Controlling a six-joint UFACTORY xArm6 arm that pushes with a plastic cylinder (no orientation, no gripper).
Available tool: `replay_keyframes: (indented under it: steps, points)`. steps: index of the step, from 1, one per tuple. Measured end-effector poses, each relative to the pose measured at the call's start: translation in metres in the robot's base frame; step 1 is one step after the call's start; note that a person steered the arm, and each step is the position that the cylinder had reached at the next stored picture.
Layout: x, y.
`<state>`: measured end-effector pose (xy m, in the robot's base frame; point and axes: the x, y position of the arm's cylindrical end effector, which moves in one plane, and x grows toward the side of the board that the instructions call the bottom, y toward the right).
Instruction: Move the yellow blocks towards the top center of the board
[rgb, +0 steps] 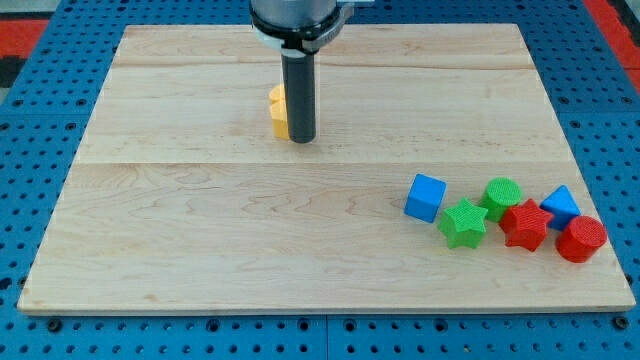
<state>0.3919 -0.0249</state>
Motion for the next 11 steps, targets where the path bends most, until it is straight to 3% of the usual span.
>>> replay_keyframes:
  steps: [1,2,3,9,10,11]
  points:
    - [-0.012,0.0]
    - [0.025,-0.014]
    - [0.029,-0.061]
    - [-0.066,-0.016]
    - [-0.048,-0.03]
    - [-0.042,-0.006]
